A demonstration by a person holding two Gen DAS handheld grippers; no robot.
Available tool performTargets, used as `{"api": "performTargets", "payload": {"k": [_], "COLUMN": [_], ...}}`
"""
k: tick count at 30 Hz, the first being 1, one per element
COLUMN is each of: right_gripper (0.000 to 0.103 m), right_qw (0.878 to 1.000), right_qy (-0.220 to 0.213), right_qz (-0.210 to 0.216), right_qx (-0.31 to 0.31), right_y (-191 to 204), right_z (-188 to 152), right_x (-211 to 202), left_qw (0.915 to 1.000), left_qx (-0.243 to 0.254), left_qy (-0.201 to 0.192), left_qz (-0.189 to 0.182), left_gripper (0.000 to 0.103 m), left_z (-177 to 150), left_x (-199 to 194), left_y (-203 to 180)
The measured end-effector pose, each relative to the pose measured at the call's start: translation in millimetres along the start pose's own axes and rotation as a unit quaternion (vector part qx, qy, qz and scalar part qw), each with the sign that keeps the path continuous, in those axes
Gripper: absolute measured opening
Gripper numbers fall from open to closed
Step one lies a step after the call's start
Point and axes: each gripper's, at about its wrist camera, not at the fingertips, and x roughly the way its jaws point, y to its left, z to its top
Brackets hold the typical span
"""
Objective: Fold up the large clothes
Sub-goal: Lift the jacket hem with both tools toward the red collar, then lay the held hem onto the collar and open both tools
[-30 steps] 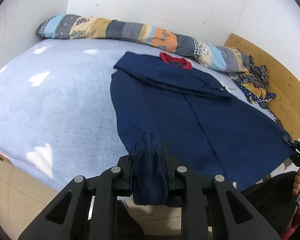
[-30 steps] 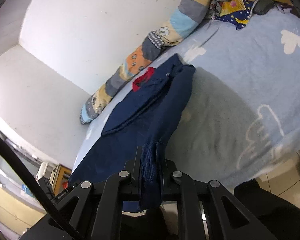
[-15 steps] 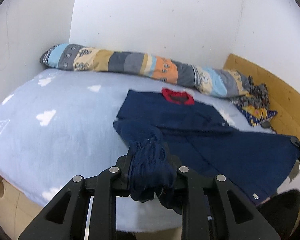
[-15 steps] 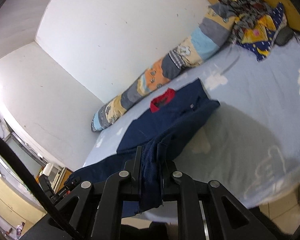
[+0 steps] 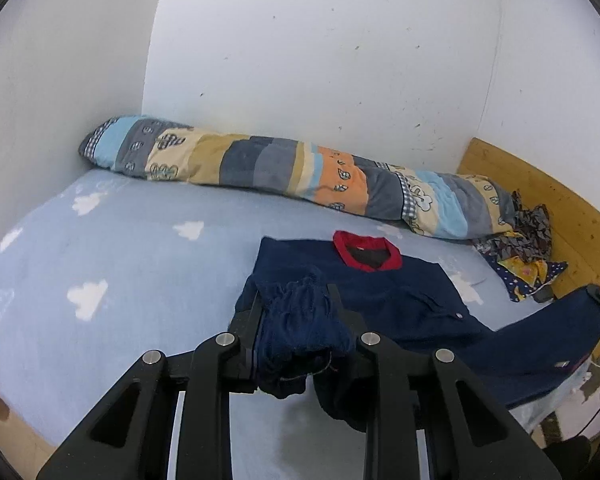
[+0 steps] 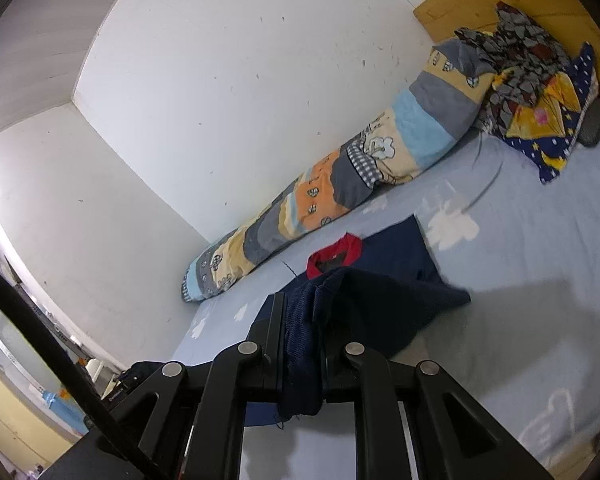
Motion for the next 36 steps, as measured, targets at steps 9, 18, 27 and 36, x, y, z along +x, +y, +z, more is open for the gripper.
{"api": "performTargets", "payload": {"k": [9,18,27,36], "right_gripper": [0.013,0.013,0.022,0.055], "right_qw": [1.000,0.994,0.972,0.962], "right_qy": [0.010,0.064,0.139,0.139], "right_qz": [-0.023,-0.088,-0.183,-0.085], "right_qx": [-0.010,-0.013,0.053,0.221], "right_y": [-10,-63,-167,-226], "right_z": [69,131,122,132], "right_x": [84,245,399,387], "left_qw": [0.9997,0.9933,0.9615,0.9673], "left_qx": [0.009,-0.004,-0.084,-0.156], "left_qy": [0.019,0.109,0.254,0.198], "left_qz": [0.014,0.038,0.061,0.030], "left_gripper": [0.028,0.030,0.056,0.087], "left_z": [72,115,73,93], "left_x": [94,281,459,437], "left_y": [-7,3,52,97]}}
